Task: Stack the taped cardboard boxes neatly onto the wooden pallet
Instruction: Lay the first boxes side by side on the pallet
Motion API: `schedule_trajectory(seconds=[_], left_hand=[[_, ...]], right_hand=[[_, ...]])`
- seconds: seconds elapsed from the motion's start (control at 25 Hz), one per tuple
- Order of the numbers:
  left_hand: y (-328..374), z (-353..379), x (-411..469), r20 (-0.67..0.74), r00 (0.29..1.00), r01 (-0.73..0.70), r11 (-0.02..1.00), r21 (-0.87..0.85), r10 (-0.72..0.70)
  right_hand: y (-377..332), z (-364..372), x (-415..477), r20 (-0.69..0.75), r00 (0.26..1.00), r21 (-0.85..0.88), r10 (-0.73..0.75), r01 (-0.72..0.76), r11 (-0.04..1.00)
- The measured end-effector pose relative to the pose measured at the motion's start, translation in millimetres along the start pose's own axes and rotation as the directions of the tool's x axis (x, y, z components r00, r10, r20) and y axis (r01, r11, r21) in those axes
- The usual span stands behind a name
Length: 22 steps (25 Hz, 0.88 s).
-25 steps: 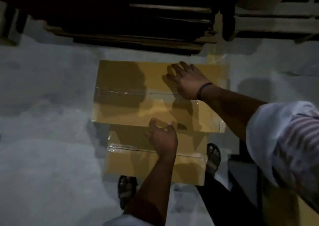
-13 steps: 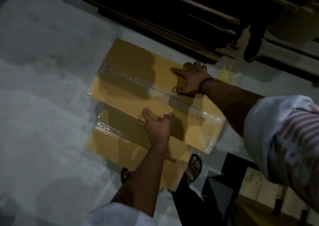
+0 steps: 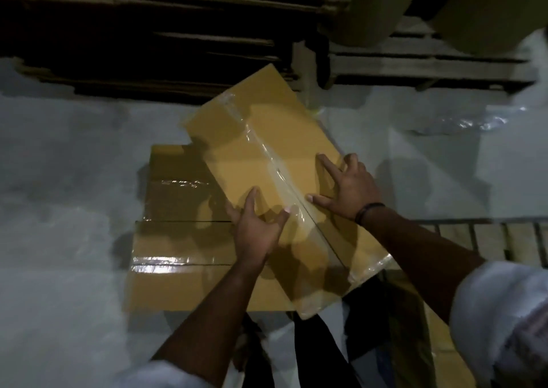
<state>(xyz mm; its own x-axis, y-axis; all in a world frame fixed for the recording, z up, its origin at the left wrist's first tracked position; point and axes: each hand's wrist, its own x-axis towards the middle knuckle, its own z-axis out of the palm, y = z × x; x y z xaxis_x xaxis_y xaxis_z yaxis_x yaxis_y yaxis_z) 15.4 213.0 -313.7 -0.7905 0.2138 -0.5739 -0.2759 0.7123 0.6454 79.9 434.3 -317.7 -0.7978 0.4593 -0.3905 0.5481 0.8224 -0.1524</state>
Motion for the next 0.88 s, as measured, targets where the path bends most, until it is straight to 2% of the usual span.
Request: schedule_trajectory(seconds=[0.16,0.36,0.48,0.6,0.8,0.88], left_hand=[[27.5,11.8,-4.9,0.071,0.984,-0.174,0.959,0.225,0.162],[78.3,50.0,-18.1,0.165,0.934,-0.358,0.839,0.409,0.318],[112.9,94.6,-25.0,0.279,0.877,-0.480,0.721,0.500,0.390],[145.8,150.4,-35.7,0.384,0.822,-0.570,0.617,0.543,0.421],[187.5,250.6,-55.1,0.514,0.731,-0.682,0.468,0.562,0.448],[201.6,284.3,-60.4,0.543,0.690,-0.722,0.399,0.565,0.478]], right_hand=[[25.8,9.7,-63.2,-0.120,0.972,0.111,0.202,-0.189,0.976],[58.7,14.5,-120.8,-0.143,0.885,0.343,0.443,-0.375,0.861],[91.9,21.2,-144.2,-0.154,0.784,0.492,0.602,-0.468,0.735],[127.6,36.5,-159.8,-0.127,0.668,0.559,0.733,-0.562,0.609],[201.3,46.1,-178.3,-0.107,0.506,0.628,0.856,-0.633,0.452],[228.7,49.9,-182.2,-0.096,0.482,0.670,0.871,-0.615,0.415]])
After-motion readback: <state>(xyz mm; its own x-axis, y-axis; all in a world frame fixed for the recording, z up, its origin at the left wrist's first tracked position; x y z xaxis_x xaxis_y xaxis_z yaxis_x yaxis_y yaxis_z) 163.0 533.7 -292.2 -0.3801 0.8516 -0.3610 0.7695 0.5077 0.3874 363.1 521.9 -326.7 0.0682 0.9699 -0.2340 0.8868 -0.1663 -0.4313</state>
